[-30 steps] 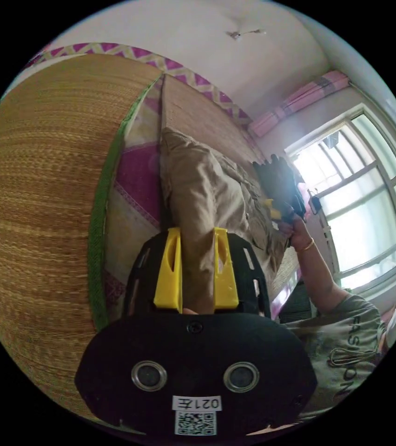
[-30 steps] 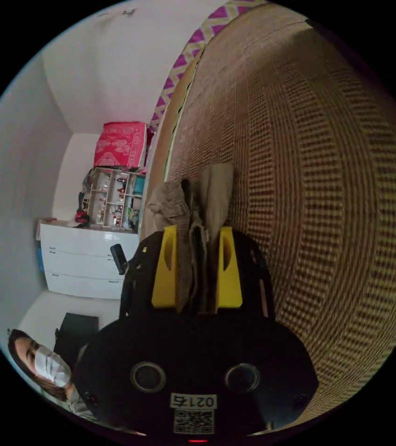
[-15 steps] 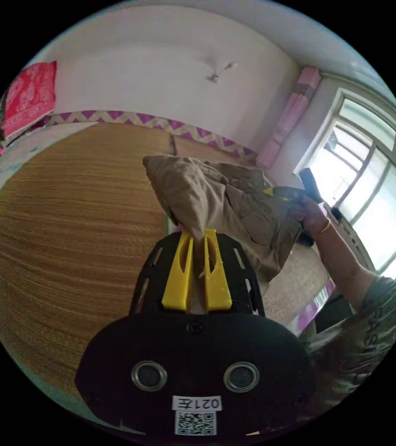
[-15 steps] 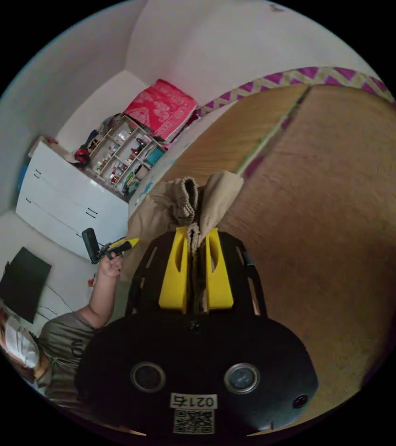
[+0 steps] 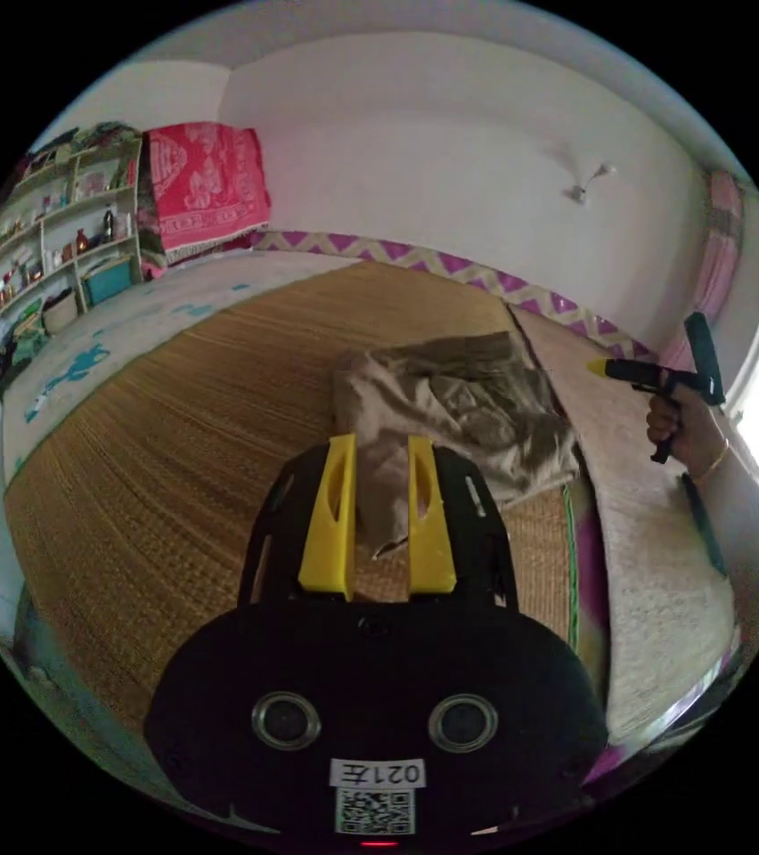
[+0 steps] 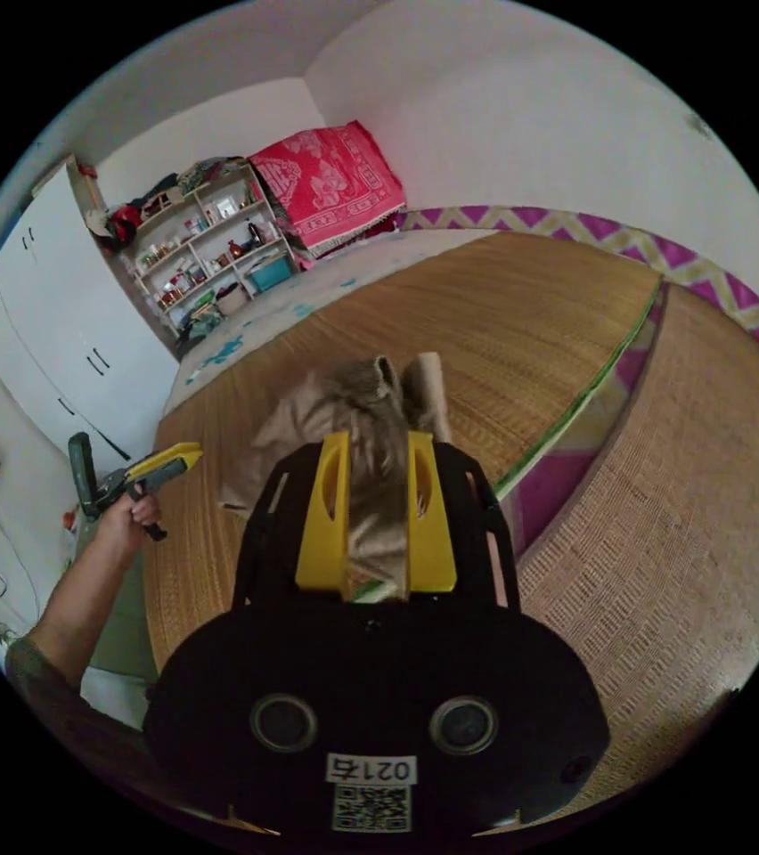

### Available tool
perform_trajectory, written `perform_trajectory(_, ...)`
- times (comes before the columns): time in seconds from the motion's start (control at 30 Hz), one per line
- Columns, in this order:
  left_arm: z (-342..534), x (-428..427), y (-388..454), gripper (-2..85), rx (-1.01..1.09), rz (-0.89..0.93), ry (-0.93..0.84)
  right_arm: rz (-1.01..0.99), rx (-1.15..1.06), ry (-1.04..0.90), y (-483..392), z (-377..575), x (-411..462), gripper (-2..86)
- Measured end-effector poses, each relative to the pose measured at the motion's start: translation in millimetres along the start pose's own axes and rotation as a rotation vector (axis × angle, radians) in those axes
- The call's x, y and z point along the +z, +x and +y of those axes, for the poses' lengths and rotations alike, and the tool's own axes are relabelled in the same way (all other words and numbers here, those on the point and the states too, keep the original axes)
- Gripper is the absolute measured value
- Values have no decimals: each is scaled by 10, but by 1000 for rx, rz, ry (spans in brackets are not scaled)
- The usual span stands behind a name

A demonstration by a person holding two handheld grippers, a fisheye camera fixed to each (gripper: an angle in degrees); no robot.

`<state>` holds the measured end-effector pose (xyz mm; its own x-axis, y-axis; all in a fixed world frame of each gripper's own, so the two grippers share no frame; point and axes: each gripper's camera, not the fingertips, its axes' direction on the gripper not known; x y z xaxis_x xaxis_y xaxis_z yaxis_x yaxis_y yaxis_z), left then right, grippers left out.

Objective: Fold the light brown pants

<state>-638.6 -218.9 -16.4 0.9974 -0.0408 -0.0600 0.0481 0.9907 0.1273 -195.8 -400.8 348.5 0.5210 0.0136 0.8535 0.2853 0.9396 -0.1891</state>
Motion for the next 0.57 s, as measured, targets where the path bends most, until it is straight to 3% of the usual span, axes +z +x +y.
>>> perform_trajectory(0.3,1026,-459,1056,-3,254,90,2,93,-66,36,11,2197,-950,94)
perform_trajectory(0.57,1493,-614,1846,-9,227,223,5,720,-109,194,-178,4041,-2043,118)
